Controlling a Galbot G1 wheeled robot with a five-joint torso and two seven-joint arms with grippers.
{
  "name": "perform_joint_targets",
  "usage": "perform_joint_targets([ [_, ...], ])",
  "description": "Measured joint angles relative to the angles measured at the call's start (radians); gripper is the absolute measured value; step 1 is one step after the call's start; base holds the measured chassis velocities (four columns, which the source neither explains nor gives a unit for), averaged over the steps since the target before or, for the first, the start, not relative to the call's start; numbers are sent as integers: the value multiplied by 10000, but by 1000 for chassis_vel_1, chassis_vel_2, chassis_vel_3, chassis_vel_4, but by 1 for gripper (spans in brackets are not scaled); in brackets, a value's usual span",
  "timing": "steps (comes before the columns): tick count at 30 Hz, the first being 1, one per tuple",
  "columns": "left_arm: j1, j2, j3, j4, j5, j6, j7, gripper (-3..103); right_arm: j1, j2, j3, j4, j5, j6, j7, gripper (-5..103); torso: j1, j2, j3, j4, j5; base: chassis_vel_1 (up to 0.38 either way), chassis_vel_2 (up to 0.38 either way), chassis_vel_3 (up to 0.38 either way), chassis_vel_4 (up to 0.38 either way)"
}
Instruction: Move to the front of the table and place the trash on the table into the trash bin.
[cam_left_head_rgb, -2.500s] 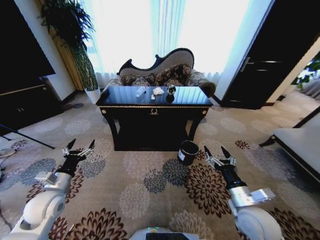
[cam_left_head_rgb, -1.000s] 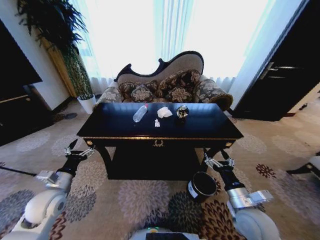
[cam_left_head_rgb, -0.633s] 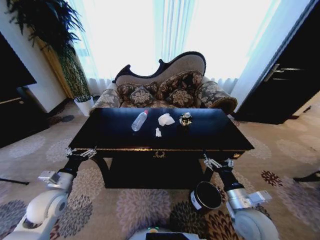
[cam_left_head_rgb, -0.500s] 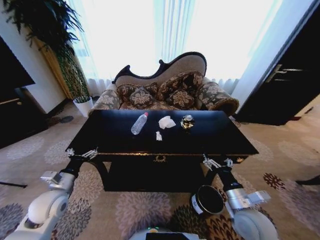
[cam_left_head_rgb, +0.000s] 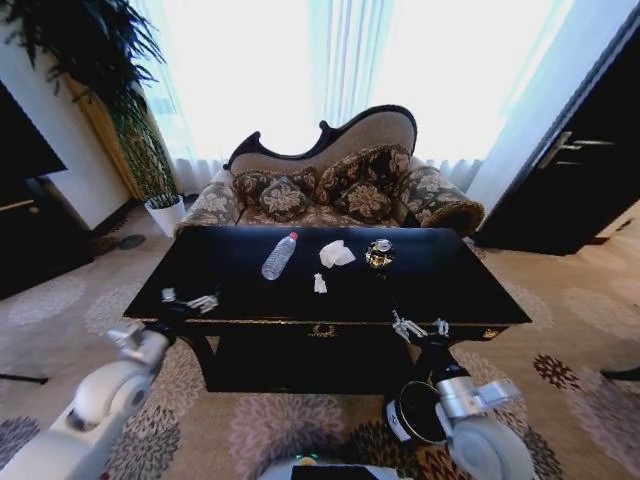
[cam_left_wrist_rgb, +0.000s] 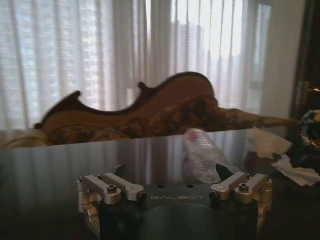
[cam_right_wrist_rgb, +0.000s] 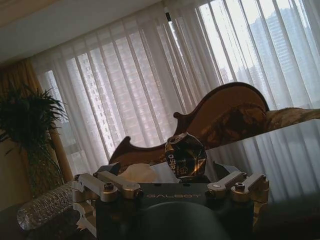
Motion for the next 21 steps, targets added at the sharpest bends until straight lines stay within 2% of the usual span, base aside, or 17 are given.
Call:
perform_joint_targets([
  [6, -1952, 489, 1655, 521, -240, 121, -191, 100, -13, 133, 20, 94, -19, 0, 11, 100, 11, -5, 4, 4, 0, 0, 0, 0, 0],
  [15, -3442, 715, 3282, 982, -533, 136, -261, 100, 67, 87, 165, 94, 90, -41, 5, 100, 8, -5, 3, 6, 0, 0, 0, 0, 0],
  [21, -4160, 734, 4024, 1301, -402, 46, -258, 101, 52, 101, 221, 154, 90, -80, 6, 100, 7, -4, 3, 6, 0, 0, 0, 0, 0],
])
